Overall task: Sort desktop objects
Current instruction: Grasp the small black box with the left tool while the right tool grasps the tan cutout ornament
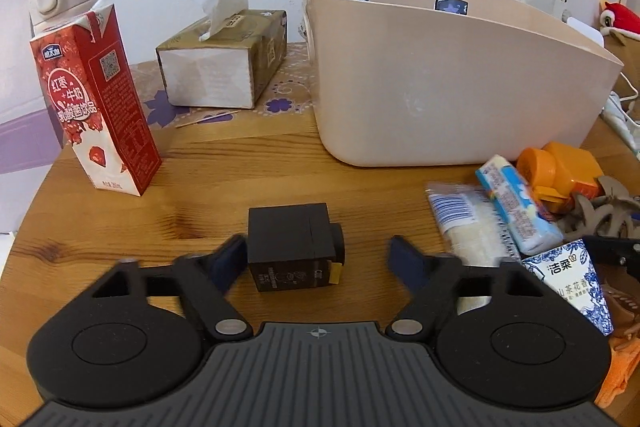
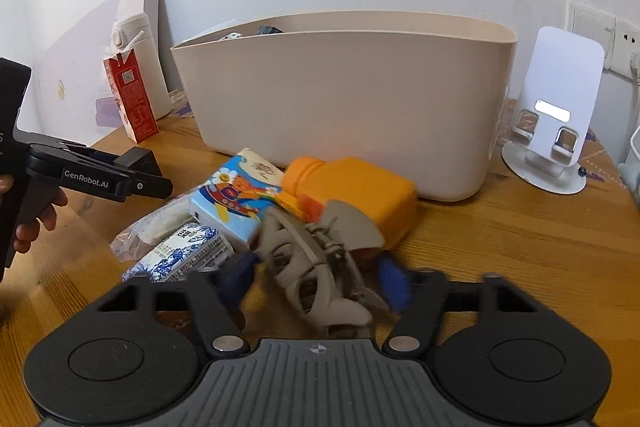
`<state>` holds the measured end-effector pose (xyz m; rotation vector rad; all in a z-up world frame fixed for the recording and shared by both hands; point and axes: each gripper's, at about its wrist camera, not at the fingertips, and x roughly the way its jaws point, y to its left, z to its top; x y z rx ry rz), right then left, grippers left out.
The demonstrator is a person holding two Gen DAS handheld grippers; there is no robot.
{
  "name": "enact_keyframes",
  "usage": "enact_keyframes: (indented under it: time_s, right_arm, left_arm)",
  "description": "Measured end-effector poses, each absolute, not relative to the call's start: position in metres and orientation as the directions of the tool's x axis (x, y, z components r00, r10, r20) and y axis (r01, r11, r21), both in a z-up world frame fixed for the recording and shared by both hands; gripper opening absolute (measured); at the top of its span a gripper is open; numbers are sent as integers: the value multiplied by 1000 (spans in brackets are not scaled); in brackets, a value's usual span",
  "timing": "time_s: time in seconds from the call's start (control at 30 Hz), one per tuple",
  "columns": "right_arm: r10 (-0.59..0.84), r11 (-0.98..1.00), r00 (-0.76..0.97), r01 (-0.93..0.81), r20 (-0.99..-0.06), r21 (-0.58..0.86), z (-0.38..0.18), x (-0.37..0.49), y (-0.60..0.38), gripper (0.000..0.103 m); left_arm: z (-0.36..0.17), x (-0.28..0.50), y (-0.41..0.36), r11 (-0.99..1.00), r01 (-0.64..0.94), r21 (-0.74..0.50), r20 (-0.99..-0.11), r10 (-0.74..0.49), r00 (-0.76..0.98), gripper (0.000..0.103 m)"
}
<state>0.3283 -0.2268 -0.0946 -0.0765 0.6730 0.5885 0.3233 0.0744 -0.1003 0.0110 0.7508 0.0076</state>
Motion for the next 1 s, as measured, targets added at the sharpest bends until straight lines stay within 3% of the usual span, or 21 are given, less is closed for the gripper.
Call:
enact_keyframes:
  time_s: [0.07,0.13,0.17,0.23,1.0]
  right_arm:
    - [486,837,628,-535,-608,118,-94,326,-227,46]
    - [483,837,630,-535,-608,111,-93,322,-226,40]
    - [488,835,629,-539,-605,113,-92,321,-226,33]
    - [484,837,637,-537,-600,105,-90,316,-226,31]
    - [431,876,747,-481,-506,37,-39,265,-266,31]
  left_arm:
    - [-98,323,74,1000,1,9,-683,5,731,50]
    - [-96,321,74,1000,4,-6,-689,-7,725,46]
    - [-95,321,73,1000,7,-9,-692,-12,722,46]
    - [-94,317,71,1000,15,-8,-694,-16,720,45]
    - [-46,251,53,991,113,69,-632,-45,774,45]
